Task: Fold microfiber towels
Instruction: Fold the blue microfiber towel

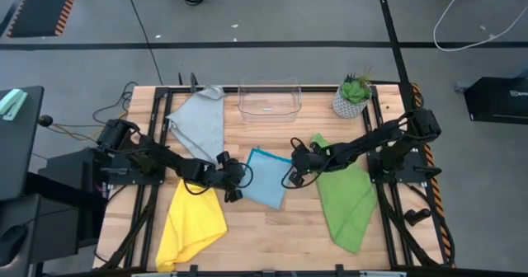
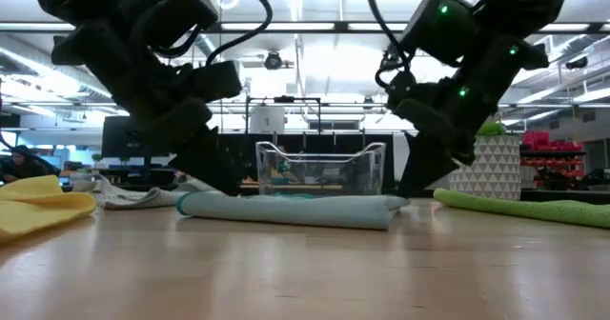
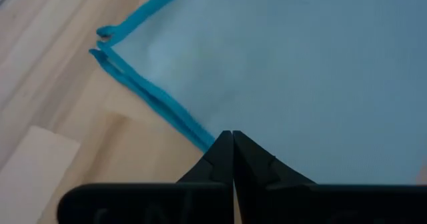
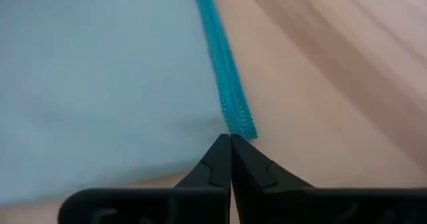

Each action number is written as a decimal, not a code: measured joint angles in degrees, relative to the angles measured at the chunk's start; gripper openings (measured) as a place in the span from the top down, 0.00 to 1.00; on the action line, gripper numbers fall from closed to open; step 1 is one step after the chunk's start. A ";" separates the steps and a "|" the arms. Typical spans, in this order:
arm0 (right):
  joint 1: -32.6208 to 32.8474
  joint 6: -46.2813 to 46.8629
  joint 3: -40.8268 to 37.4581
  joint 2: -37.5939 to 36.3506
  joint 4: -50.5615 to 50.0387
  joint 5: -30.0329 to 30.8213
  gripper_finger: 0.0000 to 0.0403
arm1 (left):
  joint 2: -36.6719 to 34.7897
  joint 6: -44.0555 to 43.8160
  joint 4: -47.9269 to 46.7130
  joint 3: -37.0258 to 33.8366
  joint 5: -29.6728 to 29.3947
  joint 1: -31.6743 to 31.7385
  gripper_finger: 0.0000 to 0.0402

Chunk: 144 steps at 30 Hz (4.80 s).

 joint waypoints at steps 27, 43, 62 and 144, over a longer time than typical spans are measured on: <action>6.07 -9.67 0.04 -8.12 7.88 1.93 0.98 | -2.75 16.28 10.65 0.04 12.32 8.54 0.99; 2.66 -4.30 0.11 6.59 10.94 3.28 0.97 | 6.67 16.44 12.88 0.27 12.84 14.17 0.99; 1.36 -23.38 0.00 -10.79 1.86 -1.16 0.91 | -5.52 18.03 -1.22 0.00 10.08 5.49 0.93; 23.71 -29.29 11.32 3.98 -3.03 17.89 0.94 | 1.46 -5.78 -22.62 17.57 -5.31 -13.89 0.99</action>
